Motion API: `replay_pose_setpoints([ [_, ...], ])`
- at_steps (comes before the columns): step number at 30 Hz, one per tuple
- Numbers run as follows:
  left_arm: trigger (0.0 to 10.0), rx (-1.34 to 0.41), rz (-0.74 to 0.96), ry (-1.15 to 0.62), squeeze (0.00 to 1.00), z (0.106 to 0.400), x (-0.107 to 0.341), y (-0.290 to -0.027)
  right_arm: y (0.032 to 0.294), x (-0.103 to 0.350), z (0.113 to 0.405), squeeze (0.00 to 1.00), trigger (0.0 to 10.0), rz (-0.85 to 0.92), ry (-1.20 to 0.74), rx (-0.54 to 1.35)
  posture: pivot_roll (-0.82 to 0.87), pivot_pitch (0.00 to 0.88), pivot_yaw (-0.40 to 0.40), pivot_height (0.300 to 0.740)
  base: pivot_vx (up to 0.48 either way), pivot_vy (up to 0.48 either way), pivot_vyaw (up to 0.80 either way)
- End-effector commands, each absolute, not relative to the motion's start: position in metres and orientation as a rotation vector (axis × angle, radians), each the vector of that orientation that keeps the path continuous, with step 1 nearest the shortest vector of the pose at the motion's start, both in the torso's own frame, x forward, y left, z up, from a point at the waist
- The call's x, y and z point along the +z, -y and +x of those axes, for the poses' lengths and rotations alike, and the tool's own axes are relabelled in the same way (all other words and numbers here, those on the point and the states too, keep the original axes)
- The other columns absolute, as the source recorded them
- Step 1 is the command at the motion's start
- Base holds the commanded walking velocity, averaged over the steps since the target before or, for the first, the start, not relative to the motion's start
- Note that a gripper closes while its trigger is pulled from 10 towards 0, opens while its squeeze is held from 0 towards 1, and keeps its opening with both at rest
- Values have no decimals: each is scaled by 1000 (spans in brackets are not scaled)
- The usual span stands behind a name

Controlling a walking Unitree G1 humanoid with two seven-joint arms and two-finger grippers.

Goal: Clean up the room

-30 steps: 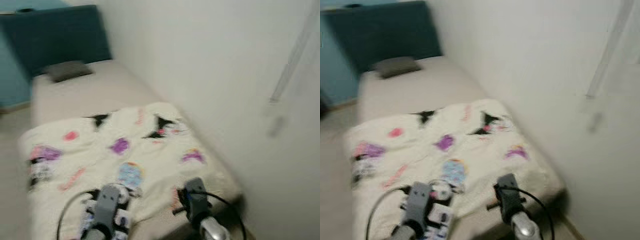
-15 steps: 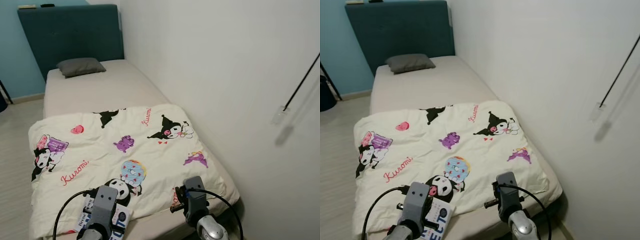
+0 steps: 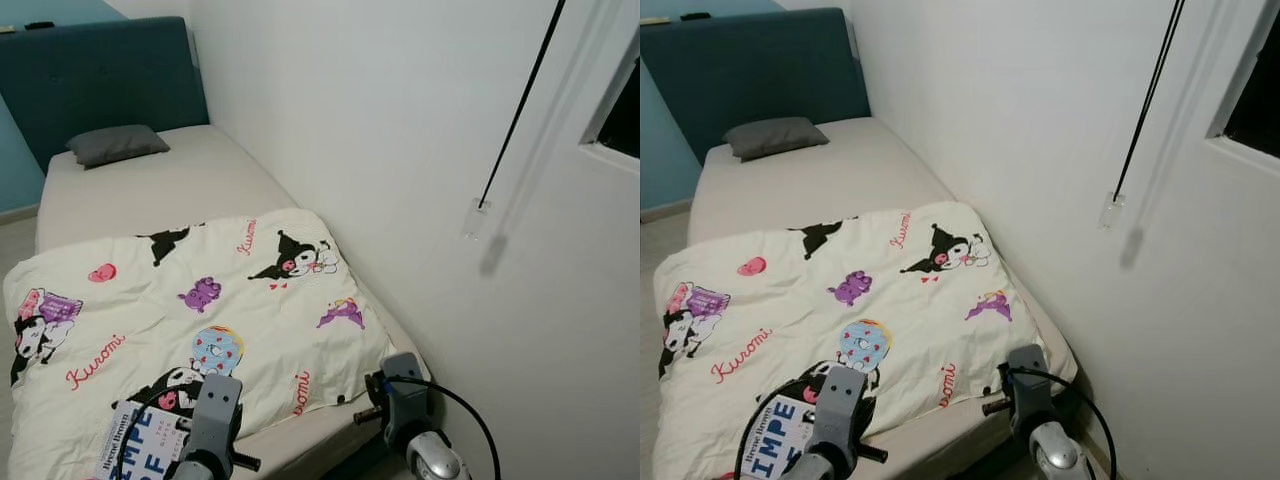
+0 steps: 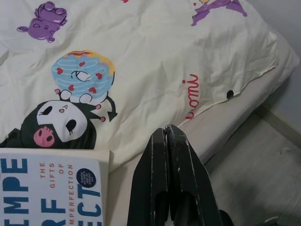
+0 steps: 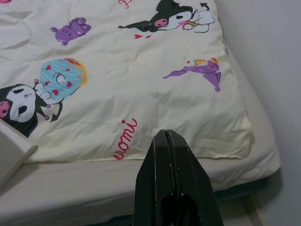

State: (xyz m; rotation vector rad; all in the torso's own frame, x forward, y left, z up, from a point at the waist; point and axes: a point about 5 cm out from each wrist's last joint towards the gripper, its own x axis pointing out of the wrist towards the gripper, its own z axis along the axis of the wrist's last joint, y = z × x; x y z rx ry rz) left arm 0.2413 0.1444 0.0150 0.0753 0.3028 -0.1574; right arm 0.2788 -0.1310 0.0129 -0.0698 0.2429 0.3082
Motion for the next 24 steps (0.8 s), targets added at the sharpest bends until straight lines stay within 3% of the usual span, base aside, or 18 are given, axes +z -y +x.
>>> replay_pose_setpoints([
  [1, 10000, -132, 66, -324, 0, 237, 12, -150, 126, 10, 277, 0, 10000, -50, -258, 317, -29, 109, -27, 740, 0, 0, 0],
  [12, 10000, -115, 120, -316, 0, 239, 11, -156, 126, 12, 278, 0, 10000, -85, -249, 334, -30, 110, -25, 740, 0, 0, 0],
  [24, 10000, -127, 111, -313, 0, 237, 12, -154, 127, 9, 275, 0, 10000, -87, -257, 334, -33, 109, -21, 740, 0, 0, 790],
])
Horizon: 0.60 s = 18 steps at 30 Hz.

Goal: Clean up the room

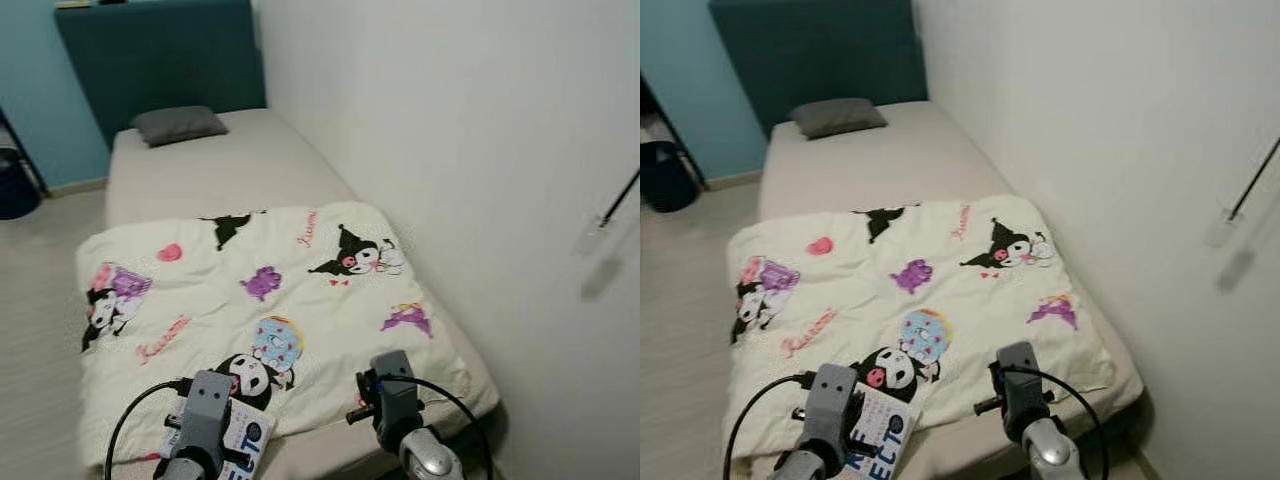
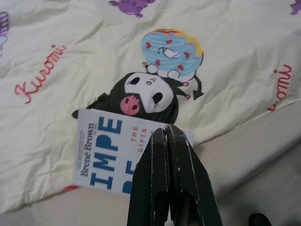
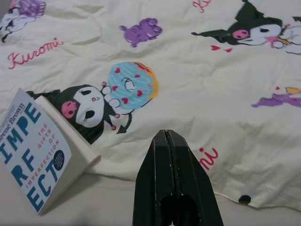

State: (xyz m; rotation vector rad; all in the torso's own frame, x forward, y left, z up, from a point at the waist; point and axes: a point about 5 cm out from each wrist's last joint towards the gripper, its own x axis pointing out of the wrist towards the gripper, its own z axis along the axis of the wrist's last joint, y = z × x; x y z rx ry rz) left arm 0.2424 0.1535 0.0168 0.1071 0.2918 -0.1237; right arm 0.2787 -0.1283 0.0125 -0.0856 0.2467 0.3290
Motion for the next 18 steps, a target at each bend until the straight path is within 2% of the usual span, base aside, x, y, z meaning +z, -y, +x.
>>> replay_pose_setpoints([
  [1, 10000, -129, 109, -312, 0, 237, 12, -154, 127, 9, 275, 0, 10000, -87, -258, 333, -34, 107, -18, 740, 0, 0, 800],
  [18, 10000, -158, 109, -336, 0, 237, 9, -152, 127, 8, 273, 0, 10000, -82, -256, 334, -36, 98, -16, 740, 0, 0, 800],
])
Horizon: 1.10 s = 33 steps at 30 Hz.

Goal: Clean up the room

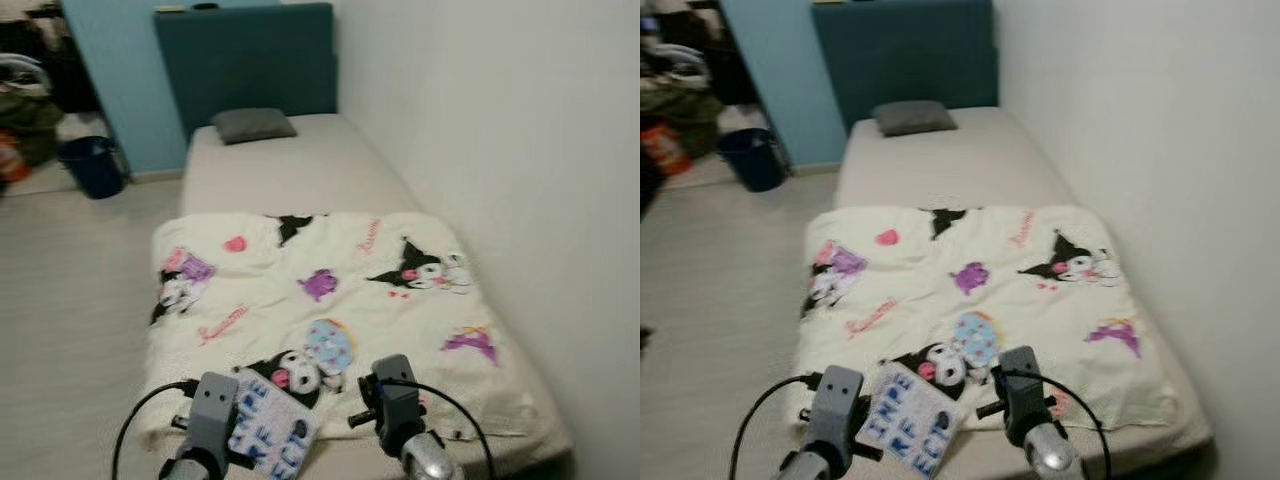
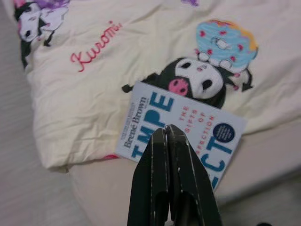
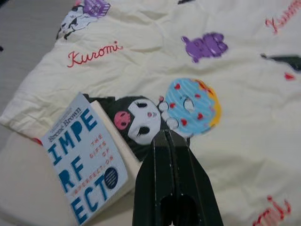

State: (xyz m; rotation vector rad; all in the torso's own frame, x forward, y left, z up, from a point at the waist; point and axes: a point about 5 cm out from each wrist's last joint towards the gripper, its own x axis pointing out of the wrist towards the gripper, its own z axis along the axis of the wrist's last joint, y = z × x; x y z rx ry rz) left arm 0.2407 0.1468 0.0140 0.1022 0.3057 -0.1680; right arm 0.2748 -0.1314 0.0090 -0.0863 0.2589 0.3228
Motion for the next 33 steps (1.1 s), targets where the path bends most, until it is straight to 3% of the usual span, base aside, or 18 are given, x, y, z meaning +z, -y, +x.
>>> replay_pose_setpoints([
  [1, 10000, -159, 109, -333, 0, 237, 10, -152, 128, 8, 273, 0, 10000, -82, -257, 333, -35, 98, -17, 740, 0, 0, 800],
  [4, 10000, -159, 108, -331, 0, 237, 10, -152, 128, 8, 273, 0, 10000, -81, -257, 332, -36, 102, -17, 740, 0, 0, 800],
  [15, 10000, -164, 125, -336, 0, 238, 10, -152, 131, 5, 271, 0, 10000, -58, -284, 304, -35, 109, -14, 740, 0, 0, 0],
  [21, 10000, -151, 110, -338, 0, 239, 10, -151, 130, 5, 271, 0, 10000, -56, -281, 305, -41, 112, -15, 740, 0, -444, 0],
  [33, 10000, -108, 89, -322, 0, 240, 11, -152, 129, 8, 274, 0, 10000, -64, -281, 311, -46, 121, -28, 740, 0, 0, 0],
])
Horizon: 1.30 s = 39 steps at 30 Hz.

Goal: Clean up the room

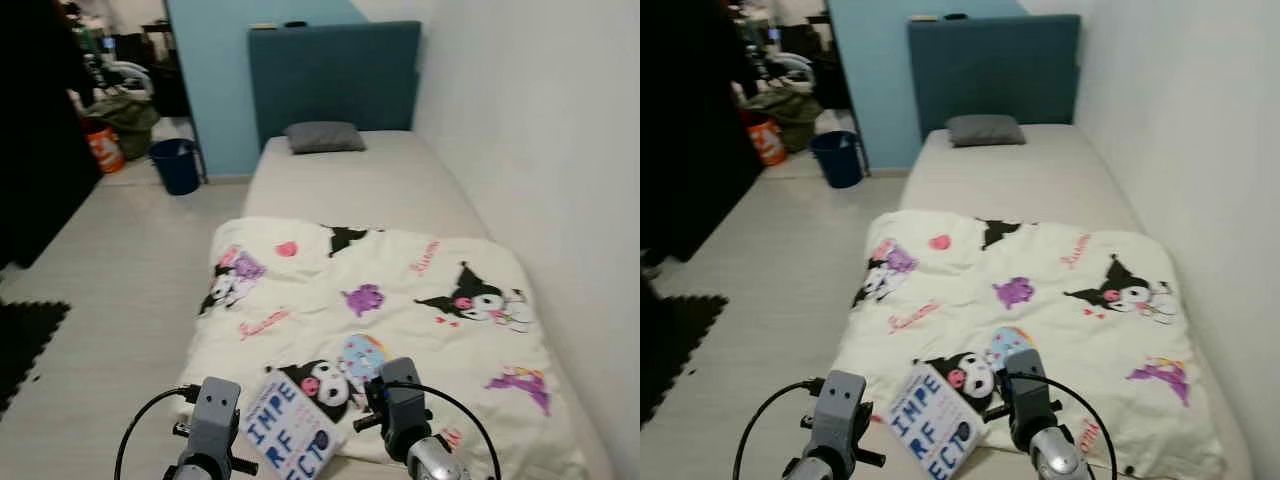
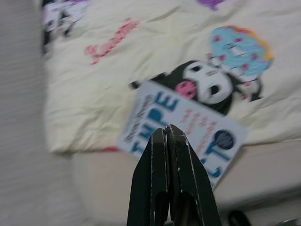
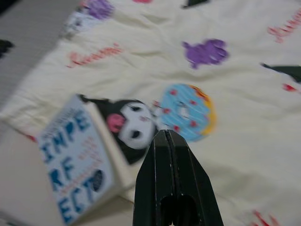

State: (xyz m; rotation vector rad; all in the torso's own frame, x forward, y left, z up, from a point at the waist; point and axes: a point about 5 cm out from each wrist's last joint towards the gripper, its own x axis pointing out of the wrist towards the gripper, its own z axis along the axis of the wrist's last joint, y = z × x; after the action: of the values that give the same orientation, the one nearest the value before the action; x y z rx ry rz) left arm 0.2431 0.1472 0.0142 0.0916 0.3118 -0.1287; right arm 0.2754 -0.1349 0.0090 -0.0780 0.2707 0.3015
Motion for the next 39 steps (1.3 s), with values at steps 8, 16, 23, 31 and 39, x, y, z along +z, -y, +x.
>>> replay_pose_setpoints([
  [8, 10000, -108, 90, -329, 0, 239, 10, -154, 134, 6, 275, 0, 10000, -96, -302, 257, -42, 123, -35, 740, 0, 0, 0],
  [16, 10000, -104, 82, -364, 0, 241, 7, -157, 139, 4, 275, 0, 10000, -71, -310, 220, -48, 120, -36, 740, 0, 0, 0],
  [23, 10000, -86, 95, -378, 0, 245, 4, -161, 137, 5, 275, 0, 10000, -51, -310, 211, -51, 117, -41, 740, 0, 0, 0],
  [31, 10000, -38, 102, -351, 0, 250, 7, -167, 141, 10, 279, 0, 10000, -50, -279, 170, -51, 99, -46, 740, 0, 0, 0],
  [39, 10000, -34, 88, -342, 0, 251, 8, -166, 145, 13, 282, 0, 10000, -48, -268, 160, -54, 92, -49, 740, 0, 0, 0],
])
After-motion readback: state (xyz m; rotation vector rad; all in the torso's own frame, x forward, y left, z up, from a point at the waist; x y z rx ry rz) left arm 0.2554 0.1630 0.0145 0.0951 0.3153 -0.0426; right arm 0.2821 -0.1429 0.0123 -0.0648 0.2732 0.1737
